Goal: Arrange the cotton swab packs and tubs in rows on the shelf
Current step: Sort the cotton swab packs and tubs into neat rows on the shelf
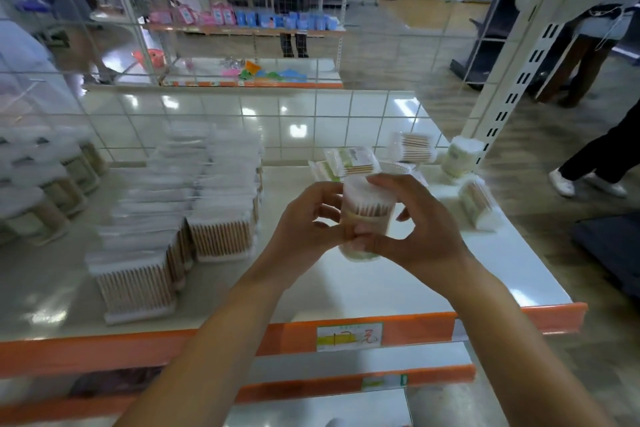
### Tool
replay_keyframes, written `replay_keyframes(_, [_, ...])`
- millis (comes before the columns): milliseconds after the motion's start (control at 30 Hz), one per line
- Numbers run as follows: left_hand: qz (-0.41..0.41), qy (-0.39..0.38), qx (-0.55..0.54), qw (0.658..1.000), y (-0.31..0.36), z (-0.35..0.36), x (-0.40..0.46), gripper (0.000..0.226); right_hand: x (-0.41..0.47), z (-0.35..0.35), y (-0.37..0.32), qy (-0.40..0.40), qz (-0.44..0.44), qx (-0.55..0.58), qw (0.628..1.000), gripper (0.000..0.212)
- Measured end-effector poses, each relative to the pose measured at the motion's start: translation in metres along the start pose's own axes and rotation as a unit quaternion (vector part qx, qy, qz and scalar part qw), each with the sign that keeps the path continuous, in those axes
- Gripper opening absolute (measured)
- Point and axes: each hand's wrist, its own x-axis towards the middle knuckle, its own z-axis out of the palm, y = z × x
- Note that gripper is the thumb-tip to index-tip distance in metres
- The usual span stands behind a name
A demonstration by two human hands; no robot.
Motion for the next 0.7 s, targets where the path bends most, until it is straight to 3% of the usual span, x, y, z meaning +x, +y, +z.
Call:
replay_keyframes(133, [0.030, 0.027, 0.019, 0.999, 0.012, -0.028, -0.009, 0.048, 0.009, 0.020, -0.026, -0.017, -0.036, -0.042, 0.998, 0.074])
replay_keyframes(267, [0.075, 0.030, 0.113, 0.990, 0.028, -0.072, -0.021, 0.044, 0.018, 0.051, -0.056, 0.022, -0.068, -0.053, 0.996, 0.065])
replay_keyframes(467, [0.117, 0.045, 0.269, 0.955, 0.037, -0.158, -0.042, 0.039, 0.041, 0.104, -0.102, 0.084, -0.101, -0.066, 0.989, 0.062])
replay_keyframes(700, [0.142, 0.094, 0.409, 0.896, 0.036, -0.258, -0.068, 0.045, 0.056, 0.172, -0.154, 0.078, -0.108, -0.040, 0.990, 0.063])
